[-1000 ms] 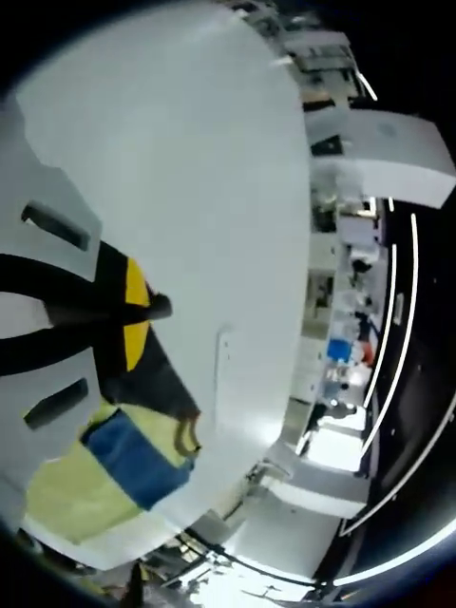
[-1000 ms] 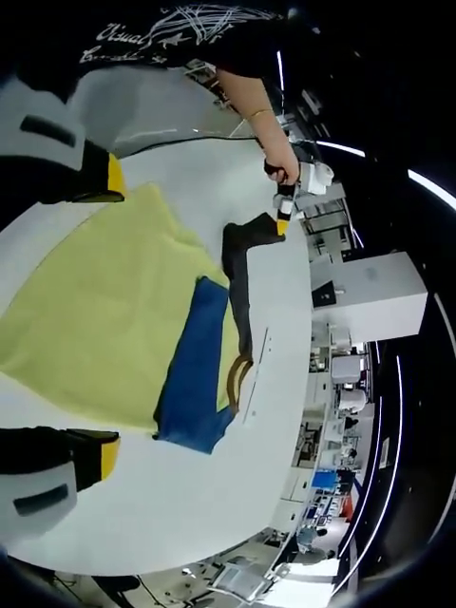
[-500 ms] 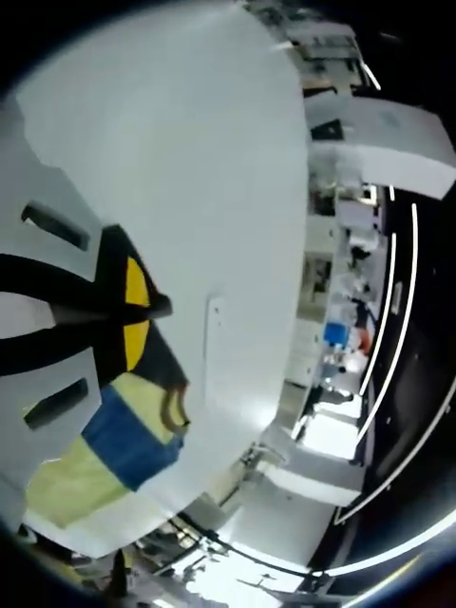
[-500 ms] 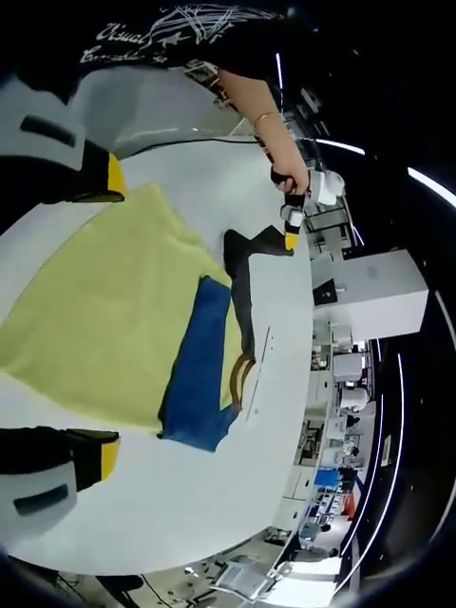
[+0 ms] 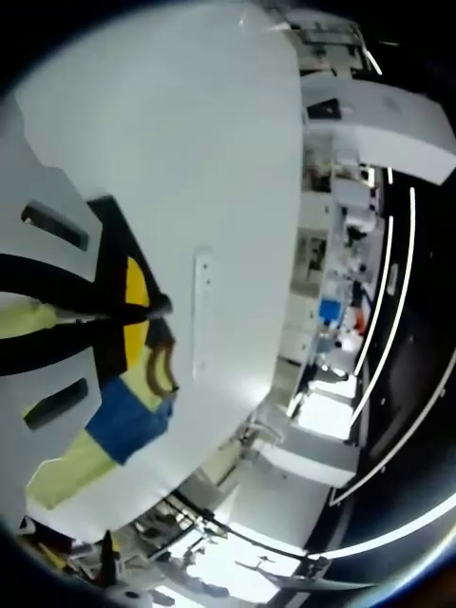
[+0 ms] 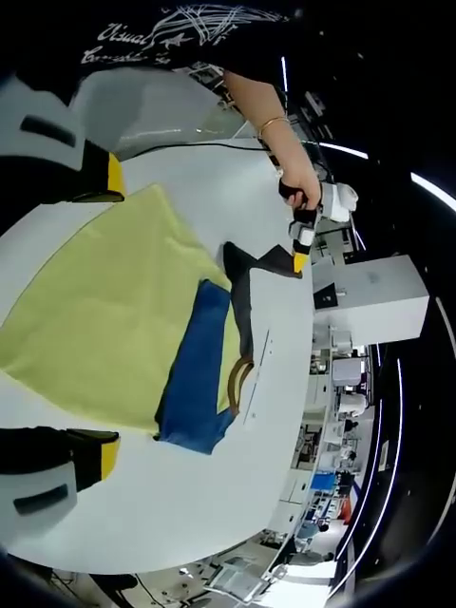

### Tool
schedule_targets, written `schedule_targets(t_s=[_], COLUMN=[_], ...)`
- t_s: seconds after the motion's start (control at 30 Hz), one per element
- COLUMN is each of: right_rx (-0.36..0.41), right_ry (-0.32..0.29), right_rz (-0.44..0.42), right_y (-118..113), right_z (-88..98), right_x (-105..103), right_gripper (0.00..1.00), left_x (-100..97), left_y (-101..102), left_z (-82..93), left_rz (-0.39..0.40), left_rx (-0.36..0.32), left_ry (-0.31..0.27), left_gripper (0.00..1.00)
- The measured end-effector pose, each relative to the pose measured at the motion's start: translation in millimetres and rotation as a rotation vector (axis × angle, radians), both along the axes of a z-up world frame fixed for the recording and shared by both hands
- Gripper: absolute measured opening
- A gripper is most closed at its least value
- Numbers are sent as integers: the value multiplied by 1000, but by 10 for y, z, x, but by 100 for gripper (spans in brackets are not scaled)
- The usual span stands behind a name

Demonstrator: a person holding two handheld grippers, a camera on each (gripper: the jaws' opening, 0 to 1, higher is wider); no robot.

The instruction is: Fold the garment on the visible template until the final outline fits inside the template.

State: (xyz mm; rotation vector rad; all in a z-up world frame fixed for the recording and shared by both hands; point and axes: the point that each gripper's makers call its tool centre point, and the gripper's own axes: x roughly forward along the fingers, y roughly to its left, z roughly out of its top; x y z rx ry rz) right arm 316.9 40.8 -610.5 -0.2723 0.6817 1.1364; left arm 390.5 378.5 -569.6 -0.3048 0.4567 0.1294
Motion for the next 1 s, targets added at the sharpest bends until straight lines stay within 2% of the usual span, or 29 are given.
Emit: schedule_targets(t_s=[0.53, 0.7, 0.83, 1.0], right_rx=[-5, -11, -6, -9], right_ry=[14, 18, 19, 28], right_rz=[-18, -24, -26, -28], right_y=[-92, -117, -116, -124], right_z=[-50, -68, -69, -105], right_x=[32, 50, 55, 43], right_gripper=[100, 100, 100, 100], left_x=[405, 474, 551, 618], left_y=[-684, -840, -1066, -1240], left_z=[-10, -41, -36, -79], left_rz=[-150, -178, -239, -280], left_rx=[2, 1, -5, 4], left_ry=[-12, -6, -30, -22], left_gripper=[0, 0, 0, 0])
